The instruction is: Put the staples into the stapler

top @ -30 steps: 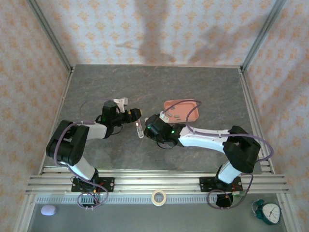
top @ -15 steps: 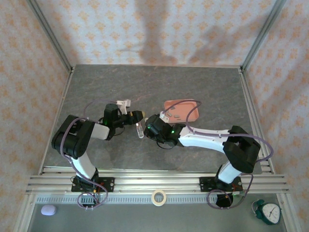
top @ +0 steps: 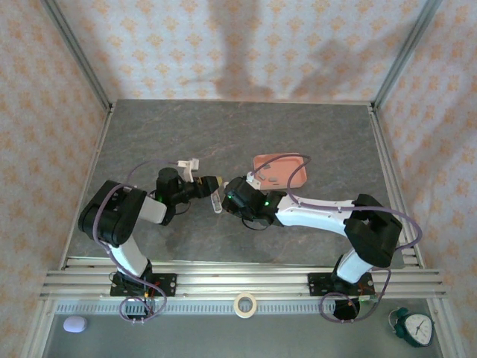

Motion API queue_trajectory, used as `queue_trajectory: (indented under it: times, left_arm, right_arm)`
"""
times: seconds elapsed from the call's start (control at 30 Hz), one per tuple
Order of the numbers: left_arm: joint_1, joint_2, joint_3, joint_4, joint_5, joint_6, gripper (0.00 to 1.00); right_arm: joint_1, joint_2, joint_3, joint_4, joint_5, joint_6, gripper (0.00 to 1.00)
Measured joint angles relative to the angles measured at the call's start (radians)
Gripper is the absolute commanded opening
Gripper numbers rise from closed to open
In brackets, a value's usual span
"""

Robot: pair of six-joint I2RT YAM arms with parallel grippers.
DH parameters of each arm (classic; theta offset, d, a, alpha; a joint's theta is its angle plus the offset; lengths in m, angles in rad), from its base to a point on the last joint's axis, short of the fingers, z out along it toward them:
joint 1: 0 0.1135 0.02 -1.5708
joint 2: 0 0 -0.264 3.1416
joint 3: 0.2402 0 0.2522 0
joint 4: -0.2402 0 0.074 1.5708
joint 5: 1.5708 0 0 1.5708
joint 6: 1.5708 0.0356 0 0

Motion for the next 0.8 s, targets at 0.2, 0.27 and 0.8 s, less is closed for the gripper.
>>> queue_trajectory:
  times: [0.2,0.27,0.8]
  left_arm:
    - [-0.001,-0.055,-0.028,-0.003,0.005,0.023,0.49]
    - [-0.006,-0.055,-0.033,-0.003,0.008,0.026,0.49]
    - [-0.026,-0.172,-0.120,-0.100,0.010,0.074,0.46]
  right_arm:
    - [-0.002,0.002,0.000,0.000,-0.007,-0.004,0.32]
    - [-0.004,0.003,0.000,0.000,-0.008,-0.005,0.32]
    - [-0.006,0.008,0.002,-0.001,-0.023,-0.007,0.33]
